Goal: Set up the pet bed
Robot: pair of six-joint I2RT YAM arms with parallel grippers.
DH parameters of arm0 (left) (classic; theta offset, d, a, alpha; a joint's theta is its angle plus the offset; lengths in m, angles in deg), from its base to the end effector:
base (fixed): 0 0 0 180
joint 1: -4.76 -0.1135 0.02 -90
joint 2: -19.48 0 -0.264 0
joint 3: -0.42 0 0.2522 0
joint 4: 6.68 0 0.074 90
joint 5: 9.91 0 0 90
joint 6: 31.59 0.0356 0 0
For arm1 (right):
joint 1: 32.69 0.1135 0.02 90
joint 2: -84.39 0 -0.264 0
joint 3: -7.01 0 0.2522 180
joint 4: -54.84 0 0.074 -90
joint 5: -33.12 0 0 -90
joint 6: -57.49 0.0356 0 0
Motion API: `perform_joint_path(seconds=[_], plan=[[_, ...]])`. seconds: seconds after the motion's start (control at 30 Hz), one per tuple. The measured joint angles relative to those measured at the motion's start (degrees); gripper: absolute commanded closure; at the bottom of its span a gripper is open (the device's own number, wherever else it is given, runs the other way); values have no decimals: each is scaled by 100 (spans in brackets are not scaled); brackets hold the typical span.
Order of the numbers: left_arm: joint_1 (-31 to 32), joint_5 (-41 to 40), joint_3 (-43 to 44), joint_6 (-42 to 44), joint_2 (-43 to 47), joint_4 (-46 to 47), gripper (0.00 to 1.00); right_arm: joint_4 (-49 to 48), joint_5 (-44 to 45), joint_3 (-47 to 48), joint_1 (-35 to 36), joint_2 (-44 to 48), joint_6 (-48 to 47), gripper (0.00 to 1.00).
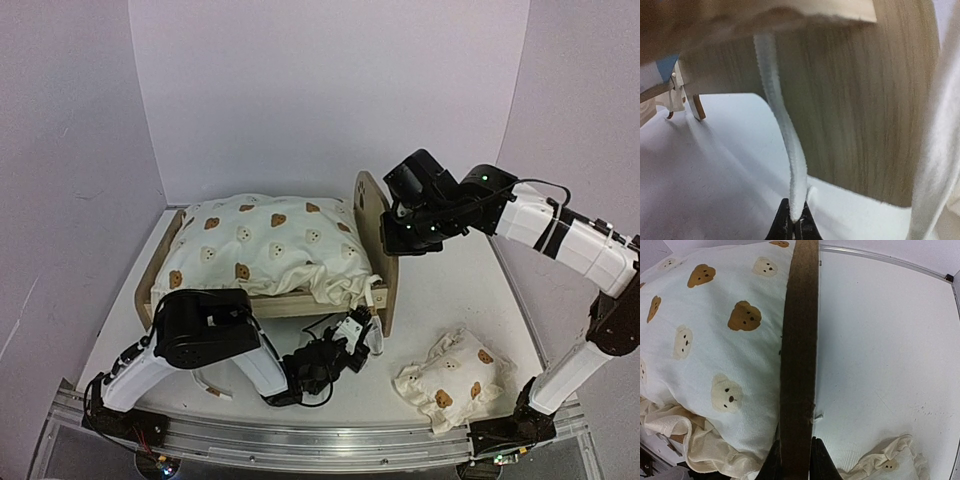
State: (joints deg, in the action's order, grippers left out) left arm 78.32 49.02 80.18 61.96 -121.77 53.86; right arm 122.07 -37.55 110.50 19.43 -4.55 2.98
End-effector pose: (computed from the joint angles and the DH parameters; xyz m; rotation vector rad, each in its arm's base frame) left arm 0.1452 -0.4271 0.0554 0.6357 1.4786 -0.5224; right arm 0.2085 0.2489 0.3552 -0.2135 2.4283 0.2698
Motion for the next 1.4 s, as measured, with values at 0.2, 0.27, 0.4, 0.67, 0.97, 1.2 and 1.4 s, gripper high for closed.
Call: perform_joint_path(seconds=[0.2, 0.27, 0.4, 0.67, 0.97, 1.2, 1.4], plan=[[157, 411, -1268, -66, 1036, -295, 100, -192, 107, -85, 74, 0, 22, 100], [317, 734, -1648, -258, 1519, -343, 100, -409, 173, -216, 90, -13, -24, 100], [546, 1351, -2002, -671, 2081, -334, 100, -990, 424, -577, 136, -114, -160, 100], [402, 1941, -2409, -1327, 2138, -544, 100, -2074, 638, -1117, 205, -459, -402, 100], [385, 1982, -2684, -1694, 2199, -551, 100, -2127, -114, -1521, 157, -9, -866, 21], [278, 2304, -2841, -2061, 2433, -597, 100, -1226, -1333, -2260, 168, 1781, -1272, 18], [212, 2498, -2905, -2363, 2507, -654, 100, -3272, -3045, -4736, 278, 2544, -680, 36]])
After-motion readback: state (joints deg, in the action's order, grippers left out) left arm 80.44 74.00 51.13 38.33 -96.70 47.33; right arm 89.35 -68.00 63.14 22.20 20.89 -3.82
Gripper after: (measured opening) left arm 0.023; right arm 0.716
